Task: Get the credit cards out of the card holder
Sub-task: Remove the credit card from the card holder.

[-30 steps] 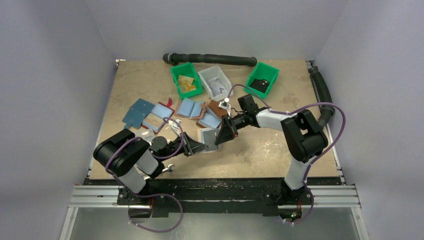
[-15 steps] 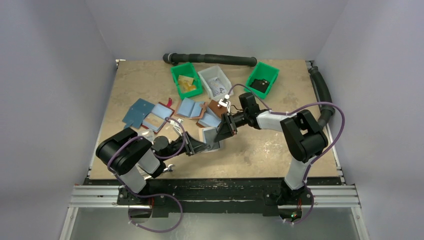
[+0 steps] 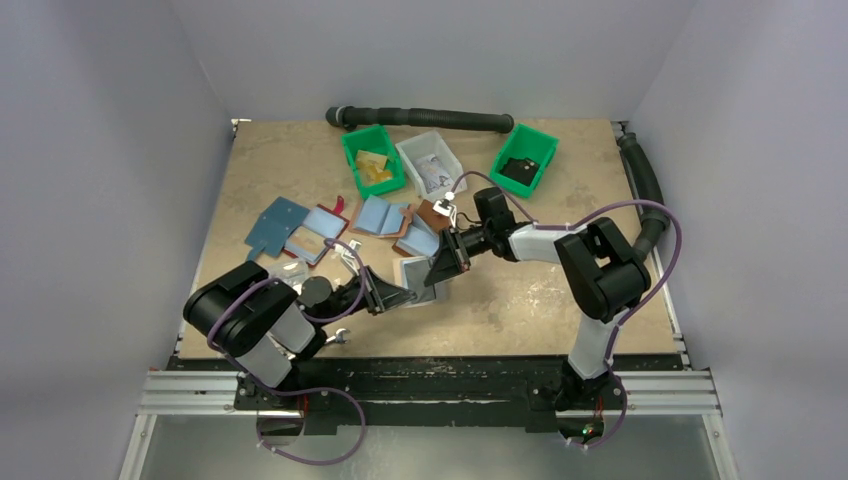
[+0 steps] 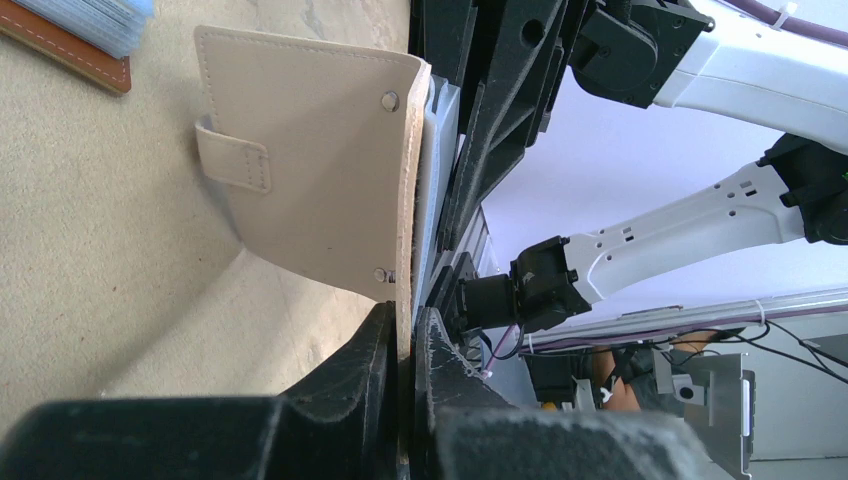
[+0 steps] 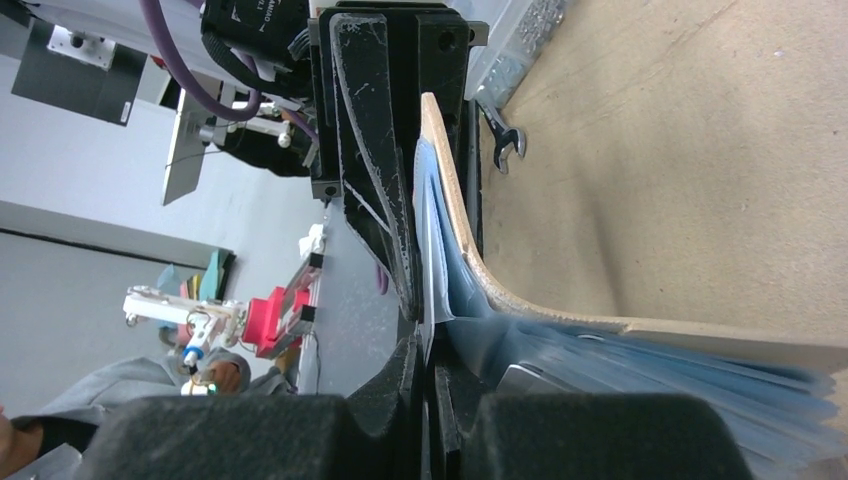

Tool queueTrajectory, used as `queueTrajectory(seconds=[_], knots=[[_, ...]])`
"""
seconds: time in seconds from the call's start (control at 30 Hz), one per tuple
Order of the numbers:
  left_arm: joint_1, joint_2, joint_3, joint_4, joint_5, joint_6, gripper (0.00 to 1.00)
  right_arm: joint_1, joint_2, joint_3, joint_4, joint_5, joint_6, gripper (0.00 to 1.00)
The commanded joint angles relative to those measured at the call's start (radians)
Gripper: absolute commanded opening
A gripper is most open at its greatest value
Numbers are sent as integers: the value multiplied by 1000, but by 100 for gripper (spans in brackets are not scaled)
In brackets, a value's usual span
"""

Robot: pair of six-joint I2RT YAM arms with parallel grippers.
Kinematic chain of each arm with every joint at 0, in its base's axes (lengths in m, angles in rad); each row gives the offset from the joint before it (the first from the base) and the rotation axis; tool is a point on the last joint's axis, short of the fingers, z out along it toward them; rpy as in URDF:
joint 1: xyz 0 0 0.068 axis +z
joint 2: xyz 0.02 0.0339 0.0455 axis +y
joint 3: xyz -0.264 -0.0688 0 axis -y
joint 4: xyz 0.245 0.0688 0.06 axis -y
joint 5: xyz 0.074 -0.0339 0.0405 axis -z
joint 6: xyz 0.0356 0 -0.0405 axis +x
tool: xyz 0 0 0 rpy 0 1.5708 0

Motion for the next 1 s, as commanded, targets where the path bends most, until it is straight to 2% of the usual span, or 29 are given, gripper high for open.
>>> queueTrajectory(seconds=[0.0, 0.13, 0.47, 0.7, 0.8, 0.93, 0.97], knots=[[27, -29, -38, 274, -41, 4, 0, -5, -31, 11, 46, -92, 26, 12], [33, -23, -45, 273, -41, 0, 0, -5, -31, 13, 46, -108, 30, 16], [47, -24, -56, 273, -32, -3, 0, -11, -29, 16, 49, -124, 38, 14], [48, -21, -40, 274, -2, -7, 15, -10, -29, 15, 49, -121, 39, 13], [47, -25, -34, 272, 9, -9, 17, -10, -28, 14, 51, -116, 41, 13], [44, -14, -15, 272, 25, -14, 0, -8, -25, 12, 59, -108, 51, 19], [40, -9, -9, 271, 27, -15, 0, -7, -25, 11, 63, -105, 58, 20]])
